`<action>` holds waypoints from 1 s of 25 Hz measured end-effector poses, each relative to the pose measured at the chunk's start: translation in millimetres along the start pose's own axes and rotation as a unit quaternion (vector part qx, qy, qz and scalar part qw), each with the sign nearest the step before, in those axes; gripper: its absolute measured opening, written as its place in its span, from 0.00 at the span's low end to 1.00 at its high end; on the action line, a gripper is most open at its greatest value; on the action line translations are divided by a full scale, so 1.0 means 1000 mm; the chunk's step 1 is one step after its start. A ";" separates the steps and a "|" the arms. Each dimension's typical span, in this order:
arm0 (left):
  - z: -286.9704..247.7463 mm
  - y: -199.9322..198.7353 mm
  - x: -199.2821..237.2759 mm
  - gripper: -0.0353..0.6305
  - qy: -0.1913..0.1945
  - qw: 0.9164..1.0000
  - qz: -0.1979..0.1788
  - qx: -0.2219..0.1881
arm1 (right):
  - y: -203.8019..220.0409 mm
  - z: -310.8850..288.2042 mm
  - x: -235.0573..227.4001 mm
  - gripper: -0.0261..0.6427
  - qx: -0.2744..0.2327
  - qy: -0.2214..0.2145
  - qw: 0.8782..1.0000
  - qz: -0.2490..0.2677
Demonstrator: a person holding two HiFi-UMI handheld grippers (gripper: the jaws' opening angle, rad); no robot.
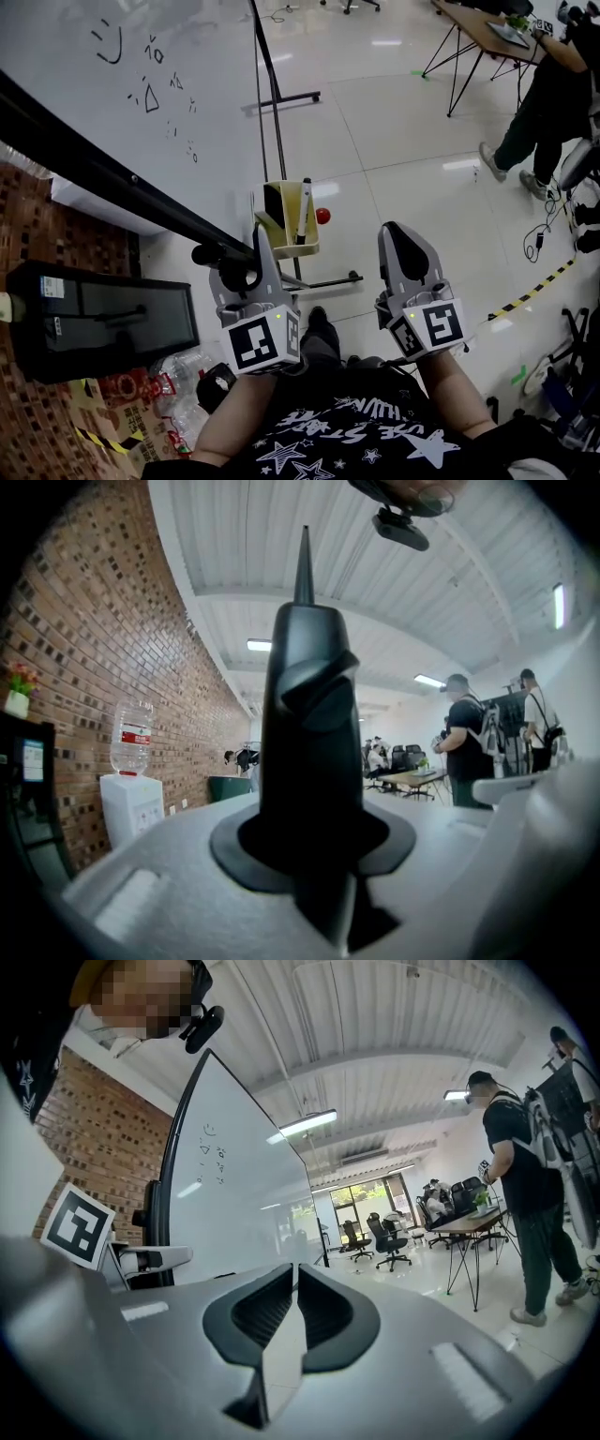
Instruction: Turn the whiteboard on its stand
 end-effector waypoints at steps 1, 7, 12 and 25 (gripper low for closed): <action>0.006 -0.001 -0.004 0.24 0.000 1.000 0.000 0.000 | -0.002 0.007 -0.001 0.08 -0.001 -0.003 1.000 0.001; 0.039 0.003 -0.023 0.24 0.006 1.000 0.003 -0.005 | -0.003 0.047 -0.003 0.08 -0.008 -0.025 1.000 0.003; 0.065 -0.001 -0.035 0.25 0.000 1.000 0.006 0.001 | -0.002 0.090 0.004 0.08 -0.004 -0.044 0.999 -0.004; 0.151 -0.007 -0.072 0.25 -0.011 1.000 0.006 -0.004 | 0.011 0.162 -0.001 0.08 0.005 -0.041 0.999 -0.019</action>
Point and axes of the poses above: the fingertips, and each gripper's own axes: z backward along the fingers, x to its left, y out of its underside, the point moved 10 cm from there along z, backward along the fingers, and after that the axes turned 10 degrees about -z, right-handed, at the moved point
